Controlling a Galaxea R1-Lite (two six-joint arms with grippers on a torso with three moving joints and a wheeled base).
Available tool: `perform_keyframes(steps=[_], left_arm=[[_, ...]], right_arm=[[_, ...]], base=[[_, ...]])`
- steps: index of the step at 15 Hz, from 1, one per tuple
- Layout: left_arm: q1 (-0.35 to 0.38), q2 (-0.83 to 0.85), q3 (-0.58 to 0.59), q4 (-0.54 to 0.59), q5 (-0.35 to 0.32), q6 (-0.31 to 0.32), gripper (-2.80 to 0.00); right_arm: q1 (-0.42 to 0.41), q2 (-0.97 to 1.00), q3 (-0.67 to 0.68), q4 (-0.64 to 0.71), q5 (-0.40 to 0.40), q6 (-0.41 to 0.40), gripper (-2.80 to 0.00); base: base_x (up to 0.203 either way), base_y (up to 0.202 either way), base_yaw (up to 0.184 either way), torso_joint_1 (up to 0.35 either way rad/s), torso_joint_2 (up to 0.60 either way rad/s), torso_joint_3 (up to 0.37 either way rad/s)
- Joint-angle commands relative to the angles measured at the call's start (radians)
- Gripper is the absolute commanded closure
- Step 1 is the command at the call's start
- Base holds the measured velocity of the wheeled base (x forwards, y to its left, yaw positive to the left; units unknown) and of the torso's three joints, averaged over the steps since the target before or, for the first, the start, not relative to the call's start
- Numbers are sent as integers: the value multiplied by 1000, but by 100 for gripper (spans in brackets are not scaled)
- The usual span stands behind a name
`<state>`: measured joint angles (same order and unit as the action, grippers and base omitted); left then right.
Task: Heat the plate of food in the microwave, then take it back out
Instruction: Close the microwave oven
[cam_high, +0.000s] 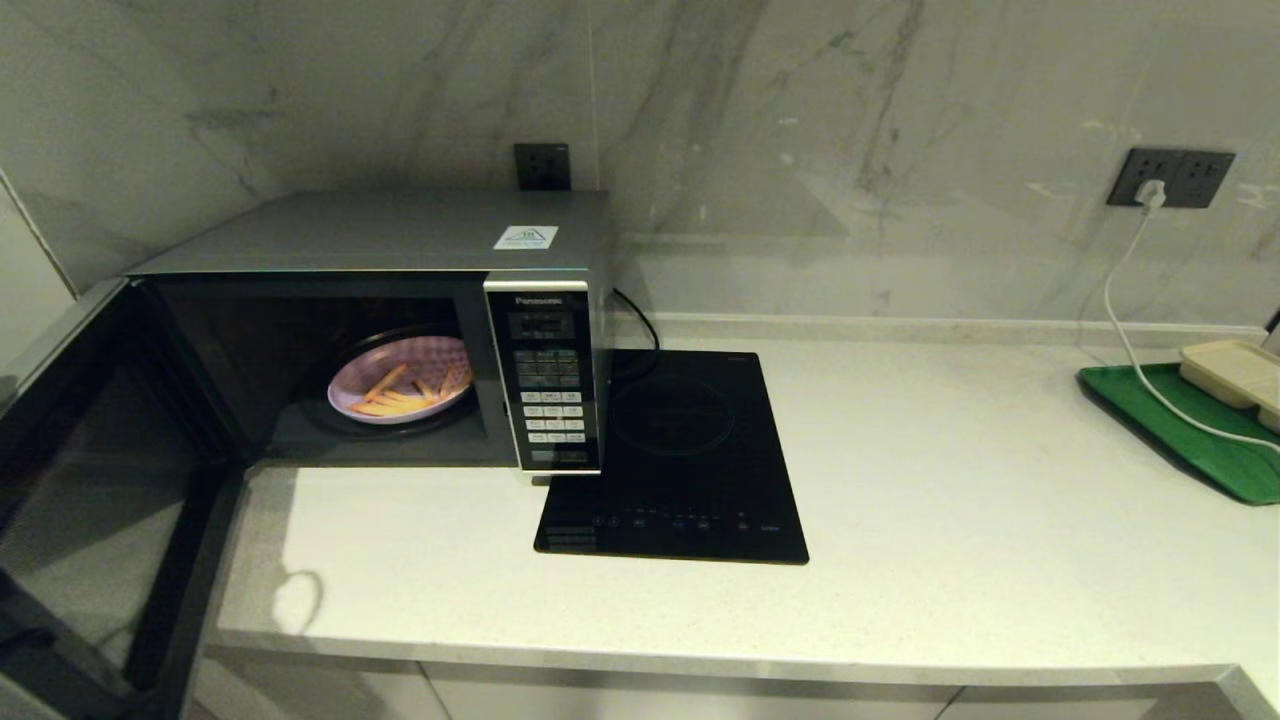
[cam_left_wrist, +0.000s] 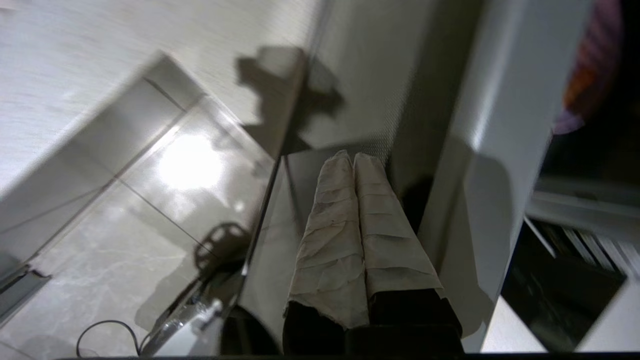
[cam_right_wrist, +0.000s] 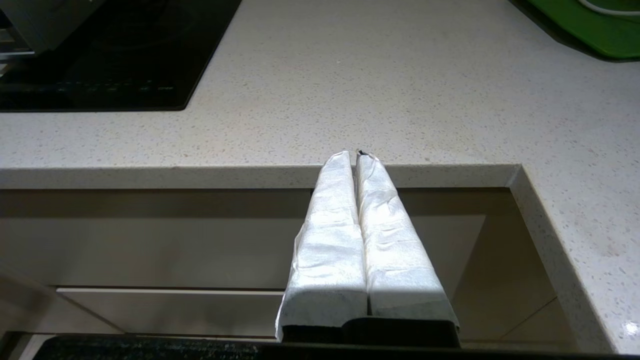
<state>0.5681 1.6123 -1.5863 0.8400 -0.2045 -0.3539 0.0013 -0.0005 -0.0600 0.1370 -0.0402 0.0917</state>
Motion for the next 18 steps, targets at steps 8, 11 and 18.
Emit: perform_keyframes(steps=[8,11,18], left_arm=[[-515,-49,83,1,7,-227,0],[-637,-19,84,-30,12,-241,0],[-759,104,77,-365,50,-226,0]], right_arm=[[0,0,0,1,0,0,0],[0,0,0,1,0,0,0],[0,0,0,1,0,2,0]], base=[[0,0,0,0,0,0],[0,0,0,0,0,0],[0,0,0,0,0,0]])
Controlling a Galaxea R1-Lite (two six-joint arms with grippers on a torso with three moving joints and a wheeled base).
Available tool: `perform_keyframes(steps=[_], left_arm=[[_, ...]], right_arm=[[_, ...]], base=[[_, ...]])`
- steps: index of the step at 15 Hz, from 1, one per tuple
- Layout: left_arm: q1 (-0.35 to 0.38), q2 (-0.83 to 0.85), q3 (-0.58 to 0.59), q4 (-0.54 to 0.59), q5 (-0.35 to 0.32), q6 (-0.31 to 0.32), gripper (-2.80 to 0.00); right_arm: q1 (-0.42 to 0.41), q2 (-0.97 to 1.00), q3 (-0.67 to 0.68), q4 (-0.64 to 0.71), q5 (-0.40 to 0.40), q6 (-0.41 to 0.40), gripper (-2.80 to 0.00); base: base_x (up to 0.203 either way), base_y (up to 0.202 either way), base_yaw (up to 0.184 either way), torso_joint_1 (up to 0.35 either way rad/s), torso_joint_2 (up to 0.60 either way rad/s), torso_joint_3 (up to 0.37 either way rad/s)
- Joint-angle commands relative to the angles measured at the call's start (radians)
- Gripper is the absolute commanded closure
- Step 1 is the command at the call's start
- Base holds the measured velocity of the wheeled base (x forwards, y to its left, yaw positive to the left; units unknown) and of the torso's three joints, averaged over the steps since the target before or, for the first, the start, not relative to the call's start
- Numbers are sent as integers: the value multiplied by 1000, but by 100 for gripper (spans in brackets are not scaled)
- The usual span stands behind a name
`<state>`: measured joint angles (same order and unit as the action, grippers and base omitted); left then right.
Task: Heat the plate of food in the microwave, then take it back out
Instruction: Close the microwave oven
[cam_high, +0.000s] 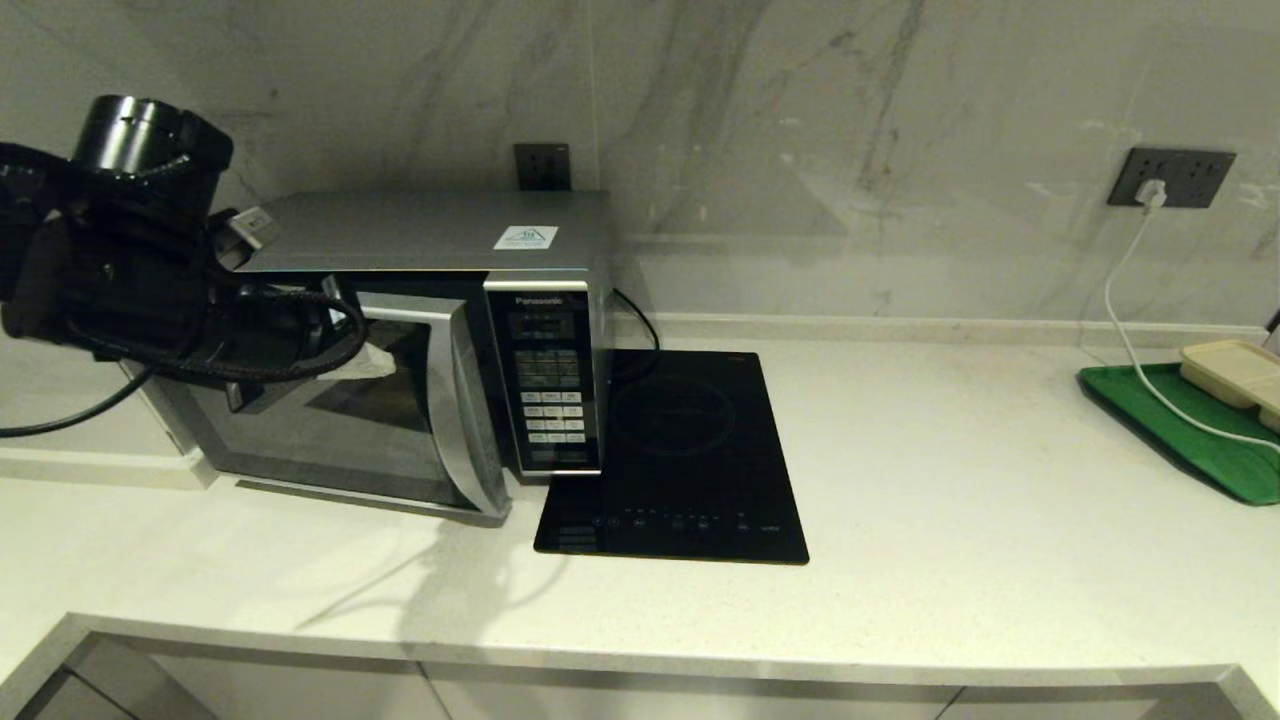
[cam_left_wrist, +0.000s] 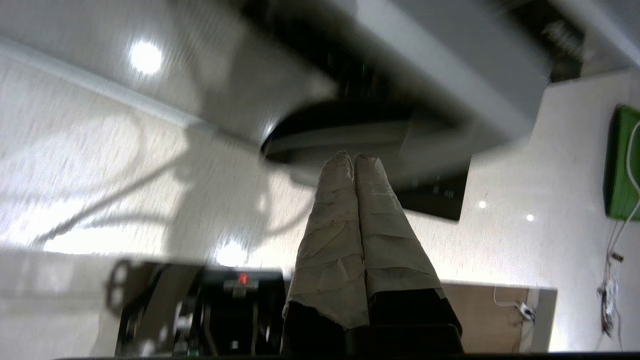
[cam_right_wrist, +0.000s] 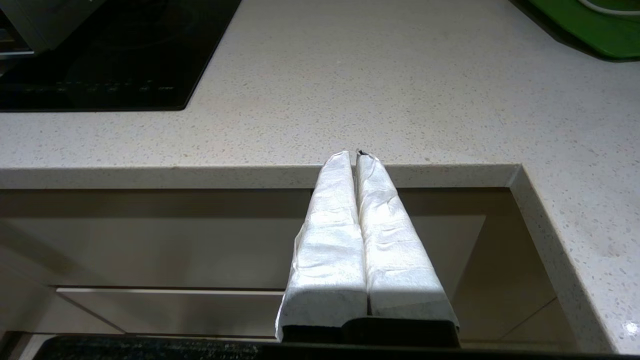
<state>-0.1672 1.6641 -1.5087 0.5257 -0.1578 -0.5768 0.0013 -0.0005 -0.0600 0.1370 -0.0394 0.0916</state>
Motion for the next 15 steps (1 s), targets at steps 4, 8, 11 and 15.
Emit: perform_keyframes(steps=[4,8,11,15], left_arm=[[-49,90,1,-137,5,-3,0],[-52,93,-1,-156,4,-3,0],[-58,100,7,-231,4,-1,0],[-57,117,6,-289,8,41,0]], right_arm=[[0,0,0,1,-1,0,0],[0,0,0,1,-1,0,0],[0,0,0,1,-1,0,0],[0,0,0,1,-1,0,0]], base=[[0,0,0,0,0,0],[0,0,0,0,0,0],[0,0,0,0,0,0],[0,0,0,0,0,0]])
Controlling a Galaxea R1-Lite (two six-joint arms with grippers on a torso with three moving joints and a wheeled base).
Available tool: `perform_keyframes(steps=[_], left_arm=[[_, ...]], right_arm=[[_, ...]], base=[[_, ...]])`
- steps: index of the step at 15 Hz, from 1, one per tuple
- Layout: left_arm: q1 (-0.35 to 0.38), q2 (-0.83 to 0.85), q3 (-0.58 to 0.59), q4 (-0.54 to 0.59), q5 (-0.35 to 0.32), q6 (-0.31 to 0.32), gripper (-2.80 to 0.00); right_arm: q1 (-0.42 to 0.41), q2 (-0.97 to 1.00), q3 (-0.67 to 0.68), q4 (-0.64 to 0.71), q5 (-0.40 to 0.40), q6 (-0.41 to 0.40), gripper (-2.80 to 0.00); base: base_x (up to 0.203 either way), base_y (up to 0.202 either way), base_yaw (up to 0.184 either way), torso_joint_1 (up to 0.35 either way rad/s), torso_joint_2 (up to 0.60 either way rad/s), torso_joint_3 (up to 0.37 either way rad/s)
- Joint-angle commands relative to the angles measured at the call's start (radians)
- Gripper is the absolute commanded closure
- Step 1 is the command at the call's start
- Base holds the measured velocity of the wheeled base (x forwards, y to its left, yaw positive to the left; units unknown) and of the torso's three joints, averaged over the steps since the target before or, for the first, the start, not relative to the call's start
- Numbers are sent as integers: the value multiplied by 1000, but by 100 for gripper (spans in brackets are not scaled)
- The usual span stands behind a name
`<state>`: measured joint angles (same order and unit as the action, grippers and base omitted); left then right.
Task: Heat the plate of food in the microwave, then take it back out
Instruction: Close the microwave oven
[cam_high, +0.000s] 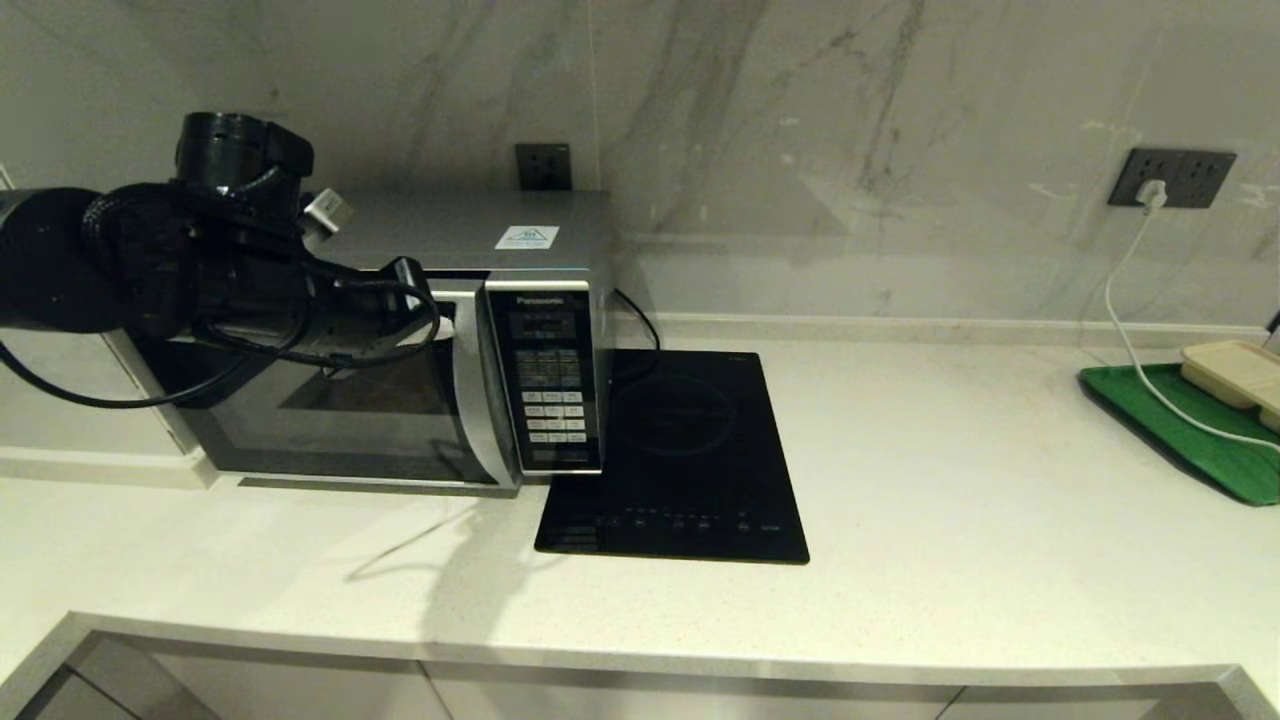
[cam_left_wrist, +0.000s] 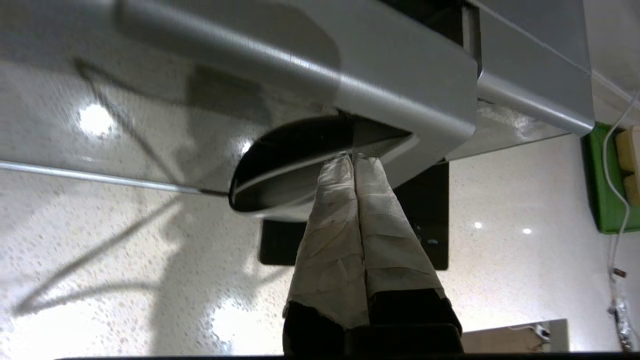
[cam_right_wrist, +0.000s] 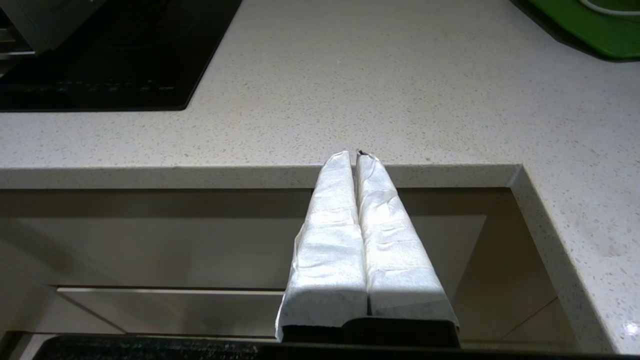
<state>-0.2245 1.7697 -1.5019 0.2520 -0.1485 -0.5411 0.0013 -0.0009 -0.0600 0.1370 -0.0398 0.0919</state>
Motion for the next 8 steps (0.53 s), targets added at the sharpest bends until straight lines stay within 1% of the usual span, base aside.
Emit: perform_keyframes(steps=[1,4,8], left_arm=[[-1,14,0,-30,0,15,0],[1,25,0,-37,6,35,0],[1,25,0,-37,6,35,0]], right_arm=[[0,1,0,1,0,0,0],[0,1,0,1,0,0,0],[0,1,0,1,0,0,0]], base=[[0,0,0,0,0,0],[0,0,0,0,0,0],[0,0,0,0,0,0]])
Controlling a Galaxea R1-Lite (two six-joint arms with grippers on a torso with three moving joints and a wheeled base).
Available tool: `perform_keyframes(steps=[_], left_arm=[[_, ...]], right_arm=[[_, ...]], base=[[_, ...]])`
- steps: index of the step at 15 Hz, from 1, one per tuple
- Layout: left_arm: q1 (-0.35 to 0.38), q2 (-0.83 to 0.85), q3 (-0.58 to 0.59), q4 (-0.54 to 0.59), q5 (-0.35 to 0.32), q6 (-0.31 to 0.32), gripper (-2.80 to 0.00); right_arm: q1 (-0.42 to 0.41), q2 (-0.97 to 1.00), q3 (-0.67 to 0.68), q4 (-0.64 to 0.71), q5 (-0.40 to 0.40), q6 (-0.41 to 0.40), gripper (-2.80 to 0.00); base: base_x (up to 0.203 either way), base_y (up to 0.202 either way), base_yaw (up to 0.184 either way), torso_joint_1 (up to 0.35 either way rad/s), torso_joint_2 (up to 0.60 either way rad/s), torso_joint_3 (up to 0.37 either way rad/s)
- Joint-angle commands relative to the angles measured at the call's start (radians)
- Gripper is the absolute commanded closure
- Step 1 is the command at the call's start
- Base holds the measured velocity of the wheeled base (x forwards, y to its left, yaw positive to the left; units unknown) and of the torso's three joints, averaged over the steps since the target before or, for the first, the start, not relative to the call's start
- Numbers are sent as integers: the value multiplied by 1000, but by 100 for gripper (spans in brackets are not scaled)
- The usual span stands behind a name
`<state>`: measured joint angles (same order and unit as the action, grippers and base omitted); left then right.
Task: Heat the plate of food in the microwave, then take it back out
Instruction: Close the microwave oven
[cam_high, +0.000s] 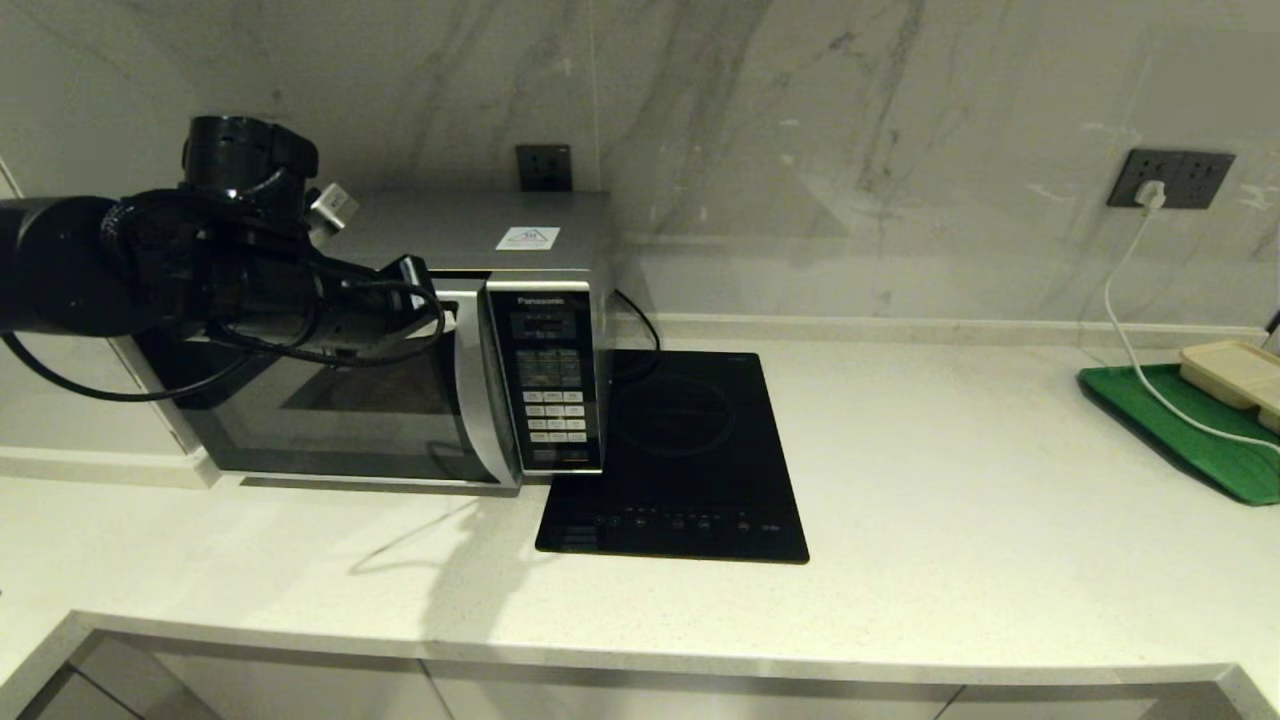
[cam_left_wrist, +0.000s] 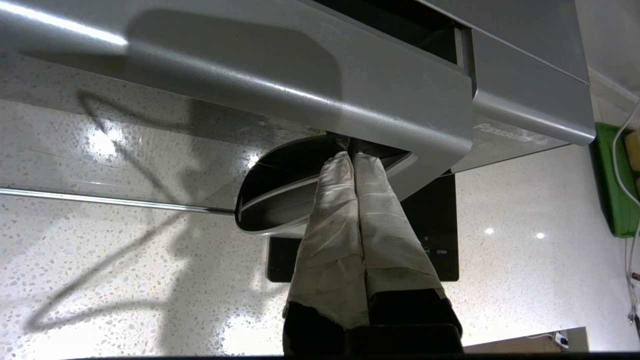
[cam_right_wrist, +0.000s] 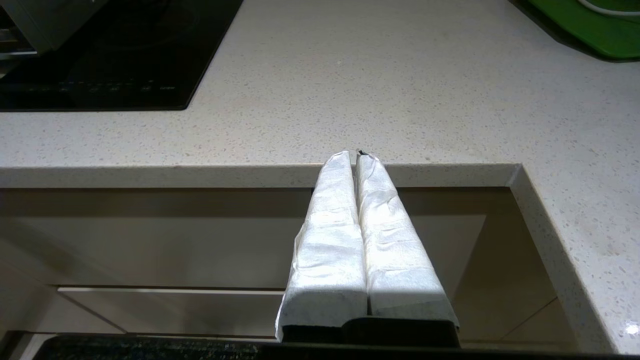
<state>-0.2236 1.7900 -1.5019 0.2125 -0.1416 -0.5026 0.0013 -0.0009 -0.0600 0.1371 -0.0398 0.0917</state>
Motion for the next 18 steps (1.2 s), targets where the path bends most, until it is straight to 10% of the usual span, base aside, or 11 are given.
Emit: perform_keyframes(steps=[1,18], left_arm=[[0,5,2,2,4,-2,0],[-10,-150,199,-60,37,56,0]], right_arm=[[0,1,0,1,0,0,0],[0,1,0,1,0,0,0]], base=[[0,0,0,0,0,0],[0,0,0,0,0,0]])
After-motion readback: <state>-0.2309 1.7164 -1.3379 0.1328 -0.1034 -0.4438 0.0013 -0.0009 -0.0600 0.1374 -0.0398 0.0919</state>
